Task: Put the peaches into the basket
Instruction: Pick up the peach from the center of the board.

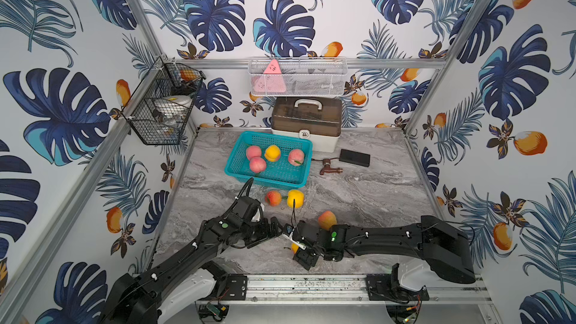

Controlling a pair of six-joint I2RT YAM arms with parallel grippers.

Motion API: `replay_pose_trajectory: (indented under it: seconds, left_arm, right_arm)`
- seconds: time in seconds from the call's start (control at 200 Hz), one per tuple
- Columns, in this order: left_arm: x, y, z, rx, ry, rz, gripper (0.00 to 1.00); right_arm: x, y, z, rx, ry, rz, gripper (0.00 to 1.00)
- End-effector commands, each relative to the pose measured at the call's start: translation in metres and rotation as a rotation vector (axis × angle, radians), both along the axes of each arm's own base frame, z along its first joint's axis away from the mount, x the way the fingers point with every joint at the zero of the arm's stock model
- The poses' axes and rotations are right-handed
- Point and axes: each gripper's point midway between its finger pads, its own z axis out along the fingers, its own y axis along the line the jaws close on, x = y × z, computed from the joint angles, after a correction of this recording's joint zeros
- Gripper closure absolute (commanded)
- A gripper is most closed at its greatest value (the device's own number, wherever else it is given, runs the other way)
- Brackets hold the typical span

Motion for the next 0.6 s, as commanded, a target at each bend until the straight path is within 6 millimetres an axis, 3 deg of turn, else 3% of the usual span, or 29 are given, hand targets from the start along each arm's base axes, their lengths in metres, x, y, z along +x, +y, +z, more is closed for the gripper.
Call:
replay_pose_trajectory:
  seconds: [0.0, 0.37, 0.59]
  left_arm:
    - [0.009, -0.003, 0.007, -0.015, -0.029, 0.012, 0.01]
    - [0.011, -0.006, 0.012, -0.015, -0.045, -0.010, 0.01]
    - [0.019, -0.014, 0.041, -0.017, -0.126, -0.100, 0.01]
  right_arm:
    - [0.002, 0.007, 0.008, 0.043, -0.012, 0.014, 0.21]
    - [0.018, 0.006, 0.035, 0.211, 0.026, -0.038, 0.30]
    - [0.034, -0.010, 0.067, 0.435, 0.104, -0.101, 0.30]
